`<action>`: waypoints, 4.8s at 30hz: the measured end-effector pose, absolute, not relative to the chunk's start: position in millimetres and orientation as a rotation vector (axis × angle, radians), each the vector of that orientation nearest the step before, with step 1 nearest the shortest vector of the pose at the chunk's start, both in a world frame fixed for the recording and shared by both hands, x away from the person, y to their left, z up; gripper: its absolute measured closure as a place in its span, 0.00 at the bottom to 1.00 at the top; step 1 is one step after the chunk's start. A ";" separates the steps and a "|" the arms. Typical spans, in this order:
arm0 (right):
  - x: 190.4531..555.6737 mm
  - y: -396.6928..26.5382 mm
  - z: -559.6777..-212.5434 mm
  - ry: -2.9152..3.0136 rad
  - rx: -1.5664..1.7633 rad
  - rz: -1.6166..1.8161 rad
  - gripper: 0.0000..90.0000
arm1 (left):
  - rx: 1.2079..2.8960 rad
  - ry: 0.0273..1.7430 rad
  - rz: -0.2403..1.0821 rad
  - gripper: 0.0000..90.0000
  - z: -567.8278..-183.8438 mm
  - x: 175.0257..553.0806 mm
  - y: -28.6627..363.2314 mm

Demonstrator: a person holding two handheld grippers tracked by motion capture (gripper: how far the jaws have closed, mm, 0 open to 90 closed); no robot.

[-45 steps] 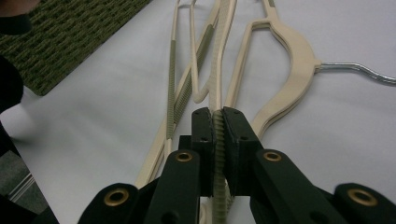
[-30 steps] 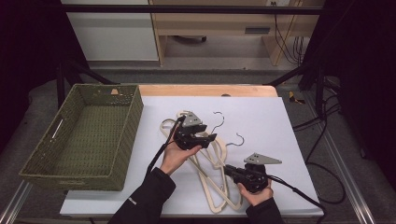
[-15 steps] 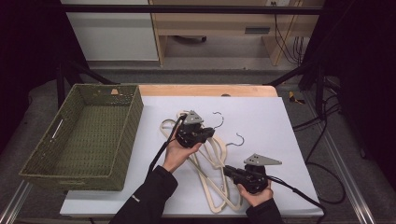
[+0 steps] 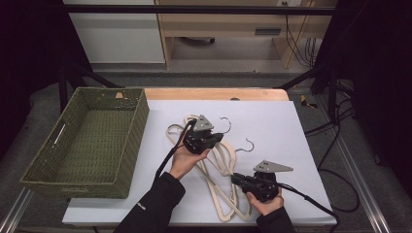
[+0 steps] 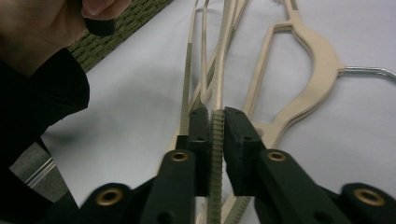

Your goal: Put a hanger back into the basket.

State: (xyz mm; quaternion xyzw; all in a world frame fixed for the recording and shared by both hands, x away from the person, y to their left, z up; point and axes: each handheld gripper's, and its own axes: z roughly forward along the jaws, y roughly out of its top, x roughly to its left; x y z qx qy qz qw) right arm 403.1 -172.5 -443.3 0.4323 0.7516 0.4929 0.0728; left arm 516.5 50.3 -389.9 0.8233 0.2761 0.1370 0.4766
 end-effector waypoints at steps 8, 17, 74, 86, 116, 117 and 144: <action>409.0 -168.3 -431.4 2.225 1.188 1.498 0.44 | 1.996 0.661 0.358 0.98 -385.9 501.4 58.2; 434.1 -141.3 -406.8 2.277 1.205 1.433 0.59 | 1.972 0.661 0.355 0.98 -382.6 491.2 66.1; 417.0 -139.8 -389.4 2.651 0.688 1.534 0.93 | 2.244 0.435 0.235 0.77 -384.3 427.8 130.8; 413.3 -143.1 -388.6 2.457 0.724 1.467 0.63 | 2.215 0.403 0.150 0.95 -381.5 410.6 124.4; 409.9 -223.7 -408.1 2.042 1.116 1.455 0.06 | 1.946 0.621 0.388 0.96 -314.3 402.4 192.5; 410.1 -225.3 -408.6 2.037 1.124 1.451 0.06 | 1.939 0.623 0.393 0.96 -311.2 402.7 195.4; 408.3 -231.9 -407.4 2.015 1.152 1.481 0.05 | 1.859 0.779 0.506 0.96 -256.6 462.0 311.6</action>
